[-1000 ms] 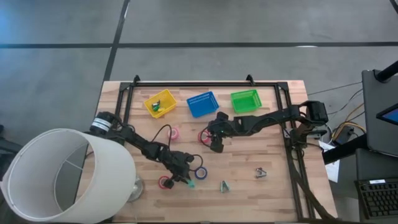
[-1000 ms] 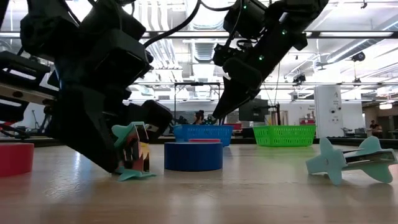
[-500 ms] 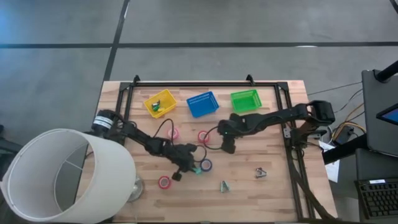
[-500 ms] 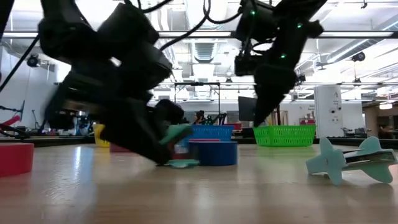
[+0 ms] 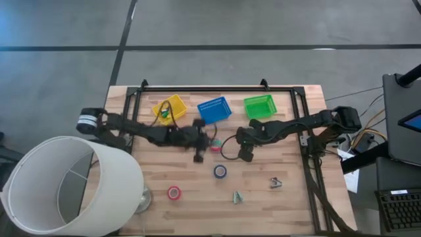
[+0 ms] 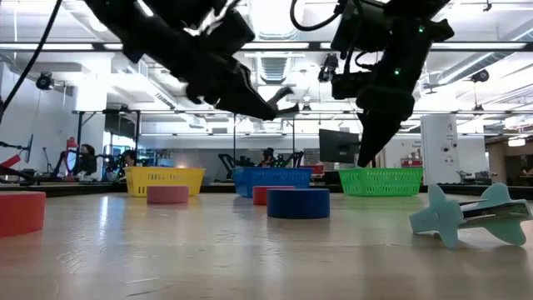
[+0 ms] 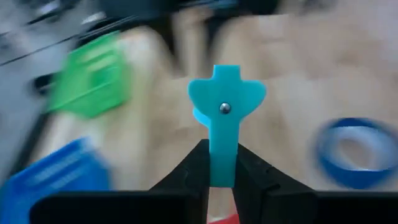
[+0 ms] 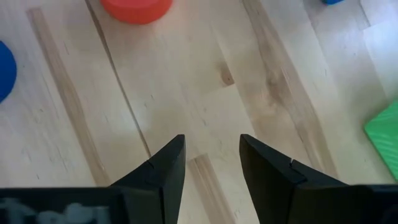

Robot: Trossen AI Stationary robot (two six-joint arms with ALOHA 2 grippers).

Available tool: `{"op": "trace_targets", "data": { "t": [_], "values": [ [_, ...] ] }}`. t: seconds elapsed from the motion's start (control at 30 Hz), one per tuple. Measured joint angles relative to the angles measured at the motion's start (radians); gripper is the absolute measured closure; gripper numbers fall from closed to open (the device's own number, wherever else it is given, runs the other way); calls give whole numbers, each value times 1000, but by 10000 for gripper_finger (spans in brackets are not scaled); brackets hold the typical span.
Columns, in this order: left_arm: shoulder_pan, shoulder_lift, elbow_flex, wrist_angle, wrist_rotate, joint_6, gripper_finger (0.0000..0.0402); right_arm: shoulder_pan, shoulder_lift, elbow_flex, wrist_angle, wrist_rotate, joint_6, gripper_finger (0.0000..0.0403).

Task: Pick and place Stapler, Stapler remover, tape
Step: Put the left light blue staple remover into the blue basket

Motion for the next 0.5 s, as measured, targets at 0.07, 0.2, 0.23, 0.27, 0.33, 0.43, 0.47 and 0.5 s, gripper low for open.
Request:
{"op": "trace_targets", "data": {
  "t": [0.07,0.2,0.23,0.27,0.33,0.43,0.47,0.5],
  "values": [
    [54,-6,19,-3,-9,0,350,0,2,0,2,0,0,253],
    [169,8,45,8,-10,-11,355,0,4,0,16,0,-1,250],
    [198,19,48,8,-10,-18,356,0,4,0,16,0,-2,251],
    [226,33,51,5,-10,-24,356,0,4,0,17,0,-3,251],
    [282,67,60,12,-10,-41,353,0,4,0,18,0,-4,253],
    [351,114,67,16,-13,-54,344,0,4,0,24,0,-5,256],
    [369,129,68,15,-13,-47,340,-1,4,0,25,0,-8,258],
    [387,145,68,13,-12,-39,337,-1,4,0,30,0,-18,259]
  ]
}}
